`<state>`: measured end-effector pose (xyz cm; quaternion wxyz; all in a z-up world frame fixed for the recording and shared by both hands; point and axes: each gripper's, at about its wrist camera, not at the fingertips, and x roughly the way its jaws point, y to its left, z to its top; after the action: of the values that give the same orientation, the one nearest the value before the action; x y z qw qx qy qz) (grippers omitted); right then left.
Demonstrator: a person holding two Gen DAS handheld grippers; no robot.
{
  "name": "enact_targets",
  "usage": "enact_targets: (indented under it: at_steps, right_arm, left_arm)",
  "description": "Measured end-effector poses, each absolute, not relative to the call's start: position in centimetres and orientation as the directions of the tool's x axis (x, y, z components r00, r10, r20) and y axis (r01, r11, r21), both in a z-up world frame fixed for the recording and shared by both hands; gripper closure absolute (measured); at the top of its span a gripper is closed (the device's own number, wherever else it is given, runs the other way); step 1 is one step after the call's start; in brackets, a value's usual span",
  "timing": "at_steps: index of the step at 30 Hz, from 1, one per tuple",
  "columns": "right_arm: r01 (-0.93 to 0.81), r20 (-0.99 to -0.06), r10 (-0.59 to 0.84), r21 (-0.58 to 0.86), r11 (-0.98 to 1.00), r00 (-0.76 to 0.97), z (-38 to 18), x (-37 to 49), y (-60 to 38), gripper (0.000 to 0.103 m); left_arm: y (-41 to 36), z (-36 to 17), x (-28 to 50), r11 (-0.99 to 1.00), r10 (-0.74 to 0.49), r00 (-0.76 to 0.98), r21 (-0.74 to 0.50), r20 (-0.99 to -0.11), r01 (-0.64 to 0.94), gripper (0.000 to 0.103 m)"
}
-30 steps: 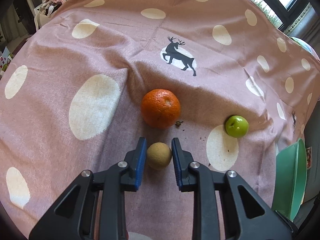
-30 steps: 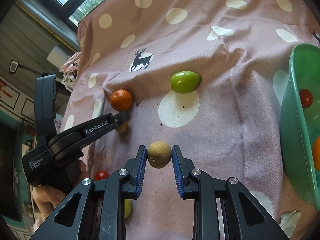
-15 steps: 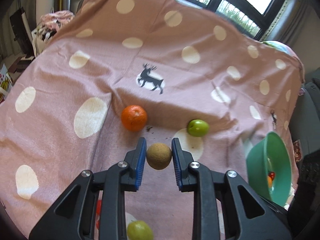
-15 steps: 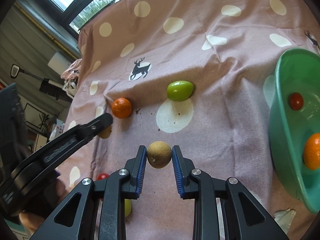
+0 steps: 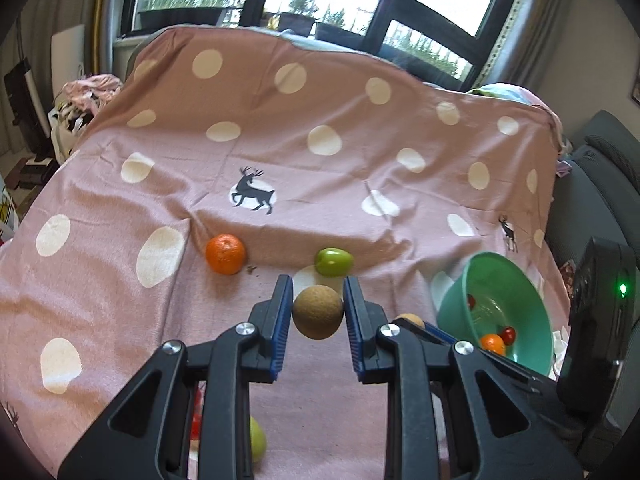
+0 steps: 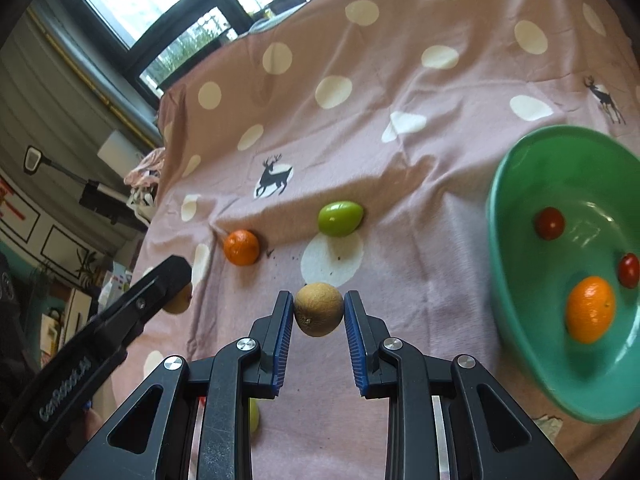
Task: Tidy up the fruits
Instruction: 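Lift the kiwi with the right gripper and carry it toward the green bowl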
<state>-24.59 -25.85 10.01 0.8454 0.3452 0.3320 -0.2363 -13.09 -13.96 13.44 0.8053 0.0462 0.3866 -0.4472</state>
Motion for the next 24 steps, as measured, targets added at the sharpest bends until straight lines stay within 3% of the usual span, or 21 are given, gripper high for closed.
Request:
enact_targets:
  at_steps: [24]
  right_arm:
    - [0.715,-0.649,-0.378,0.392,0.578,0.661,13.4,-30.1,-27.0,0.075]
  left_arm:
    - [-15.6,15.1,-19.2,0.442,-0.765,0.210,-0.259,-0.609,0.859,0.078]
